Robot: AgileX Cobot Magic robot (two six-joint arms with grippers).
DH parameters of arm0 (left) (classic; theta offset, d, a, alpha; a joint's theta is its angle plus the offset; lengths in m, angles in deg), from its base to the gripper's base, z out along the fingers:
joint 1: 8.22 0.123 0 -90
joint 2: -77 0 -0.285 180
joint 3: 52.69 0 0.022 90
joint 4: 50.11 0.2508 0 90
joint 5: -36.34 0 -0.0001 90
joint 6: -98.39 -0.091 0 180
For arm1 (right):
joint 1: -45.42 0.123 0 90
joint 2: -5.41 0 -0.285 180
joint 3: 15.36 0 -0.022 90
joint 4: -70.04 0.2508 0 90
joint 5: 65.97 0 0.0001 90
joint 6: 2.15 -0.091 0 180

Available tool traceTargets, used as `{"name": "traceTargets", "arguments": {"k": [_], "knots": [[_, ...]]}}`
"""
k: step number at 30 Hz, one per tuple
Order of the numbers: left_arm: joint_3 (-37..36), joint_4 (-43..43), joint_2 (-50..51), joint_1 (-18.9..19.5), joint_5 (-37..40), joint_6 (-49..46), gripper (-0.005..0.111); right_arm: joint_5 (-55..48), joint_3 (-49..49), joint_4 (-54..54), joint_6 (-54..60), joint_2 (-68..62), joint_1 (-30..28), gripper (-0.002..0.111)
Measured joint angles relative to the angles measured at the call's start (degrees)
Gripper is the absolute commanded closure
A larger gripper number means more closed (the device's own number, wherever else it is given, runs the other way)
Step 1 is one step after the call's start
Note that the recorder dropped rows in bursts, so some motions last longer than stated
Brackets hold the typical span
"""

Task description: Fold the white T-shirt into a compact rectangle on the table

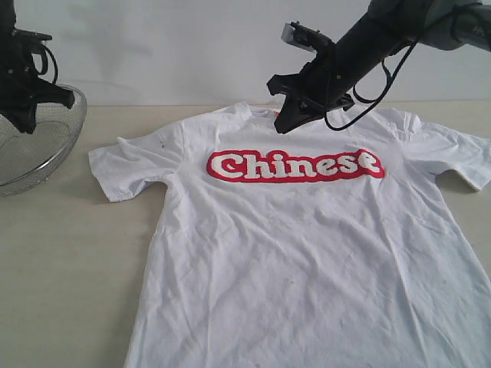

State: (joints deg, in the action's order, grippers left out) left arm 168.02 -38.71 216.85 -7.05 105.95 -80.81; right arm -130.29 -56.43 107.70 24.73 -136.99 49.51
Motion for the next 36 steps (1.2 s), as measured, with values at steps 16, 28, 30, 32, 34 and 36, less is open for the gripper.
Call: {"name": "traceTargets", "arguments": {"k": [16,28,30,32,34,36], "knots": [[-11.44,-3.22,0.00,-2.09,-4.97,-0.34,0.102,-0.13,0.45,0.58,0.24,0.08,0.00,0.108],[-16.26,-10.50,-13.07,-1.36,-11.47,-4.05,0.102,0.60,4.62,0.37,-0.58,9.67,-5.69,0.108],[-21.38,-17.63,-17.31,-1.36,-13.55,-6.92,0.102,3.18,10.85,0.37,-0.71,13.43,-6.59,0.108],[-26.32,-27.22,-21.17,-1.50,-13.91,-12.23,0.102,6.83,19.23,0.37,-1.42,18.62,-6.72,0.108],[-31.86,-35.30,-25.09,-2.80,-14.31,-16.82,0.102,10.85,27.70,0.50,-3.00,24.76,-6.72,0.108],[-36.26,-38.73,-28.33,-4.28,-15.44,-18.69,0.102,13.26,33.52,0.50,-4.20,29.53,-6.79,0.108]]}}
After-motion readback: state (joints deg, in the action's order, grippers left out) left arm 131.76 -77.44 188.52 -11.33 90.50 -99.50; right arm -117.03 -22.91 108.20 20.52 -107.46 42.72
